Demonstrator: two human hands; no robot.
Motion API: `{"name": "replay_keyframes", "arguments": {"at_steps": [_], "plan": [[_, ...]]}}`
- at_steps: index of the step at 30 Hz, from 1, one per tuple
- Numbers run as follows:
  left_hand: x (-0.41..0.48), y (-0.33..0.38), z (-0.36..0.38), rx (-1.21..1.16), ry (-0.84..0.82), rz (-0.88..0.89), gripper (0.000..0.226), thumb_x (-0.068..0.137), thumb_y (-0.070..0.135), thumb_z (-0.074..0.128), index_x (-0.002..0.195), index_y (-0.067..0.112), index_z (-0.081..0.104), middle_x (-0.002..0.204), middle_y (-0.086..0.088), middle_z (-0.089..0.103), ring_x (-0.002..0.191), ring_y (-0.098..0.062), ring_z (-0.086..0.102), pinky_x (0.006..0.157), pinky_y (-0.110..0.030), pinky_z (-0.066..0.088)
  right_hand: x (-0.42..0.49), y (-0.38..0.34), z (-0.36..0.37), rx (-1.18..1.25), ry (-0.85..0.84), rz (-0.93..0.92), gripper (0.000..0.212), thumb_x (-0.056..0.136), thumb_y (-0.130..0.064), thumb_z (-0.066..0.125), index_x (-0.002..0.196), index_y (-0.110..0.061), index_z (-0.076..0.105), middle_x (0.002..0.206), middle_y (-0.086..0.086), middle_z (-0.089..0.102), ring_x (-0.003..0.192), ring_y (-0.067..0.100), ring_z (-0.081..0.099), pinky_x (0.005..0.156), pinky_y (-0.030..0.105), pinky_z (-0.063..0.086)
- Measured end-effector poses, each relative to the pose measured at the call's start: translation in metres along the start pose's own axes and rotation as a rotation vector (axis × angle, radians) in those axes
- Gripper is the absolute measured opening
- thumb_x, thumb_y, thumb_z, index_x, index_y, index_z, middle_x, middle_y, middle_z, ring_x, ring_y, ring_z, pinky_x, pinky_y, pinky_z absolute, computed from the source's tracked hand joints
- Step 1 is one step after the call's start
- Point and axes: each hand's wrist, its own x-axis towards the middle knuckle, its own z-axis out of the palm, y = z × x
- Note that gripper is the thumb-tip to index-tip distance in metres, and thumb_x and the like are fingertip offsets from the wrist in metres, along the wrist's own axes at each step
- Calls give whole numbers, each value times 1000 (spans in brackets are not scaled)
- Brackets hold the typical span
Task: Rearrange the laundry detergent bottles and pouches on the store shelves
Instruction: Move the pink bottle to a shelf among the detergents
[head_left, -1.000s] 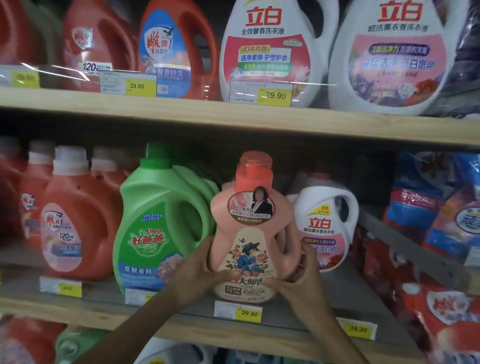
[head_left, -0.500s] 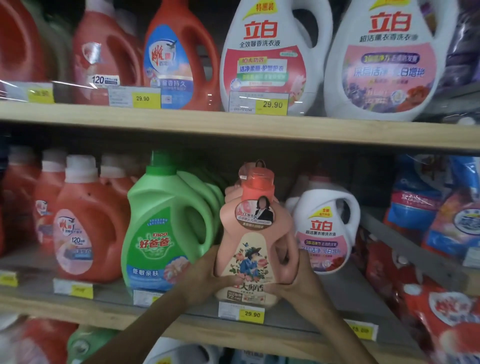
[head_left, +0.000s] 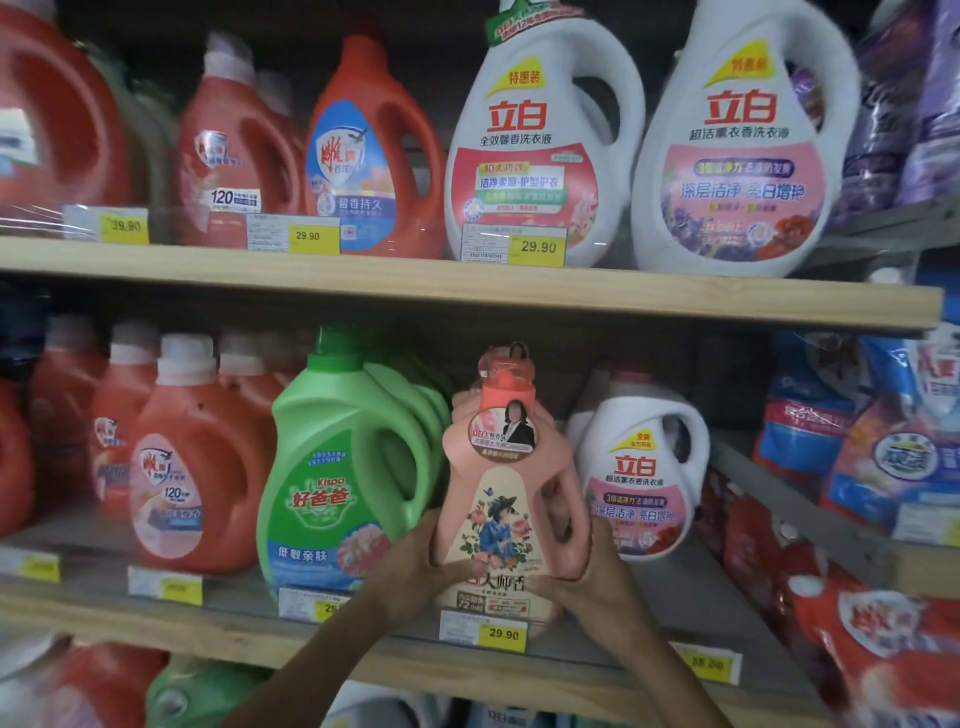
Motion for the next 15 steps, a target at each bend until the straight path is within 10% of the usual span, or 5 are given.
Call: {"name": "replay_keyframes", "arguments": {"at_steps": [7, 15], "plan": [[-10, 6, -11, 52, 92, -13, 93, 59, 49, 89, 137, 13, 56, 122, -3, 73, 109, -20, 71, 95, -47, 58, -3, -4, 1, -27, 24, 60, 76, 67, -21, 94, 121, -37, 44, 124, -12, 65, 110, 13, 66, 80, 43, 62], [-23, 37, -14, 519, 133, 20, 54, 80, 38, 77, 126, 18, 58, 124, -6, 67, 109, -28, 66, 93, -42, 54, -7, -35, -5, -241, -102, 93, 84, 78, -21, 88, 142, -14, 34, 140, 5, 57, 121, 26, 63, 92, 53, 57]]}}
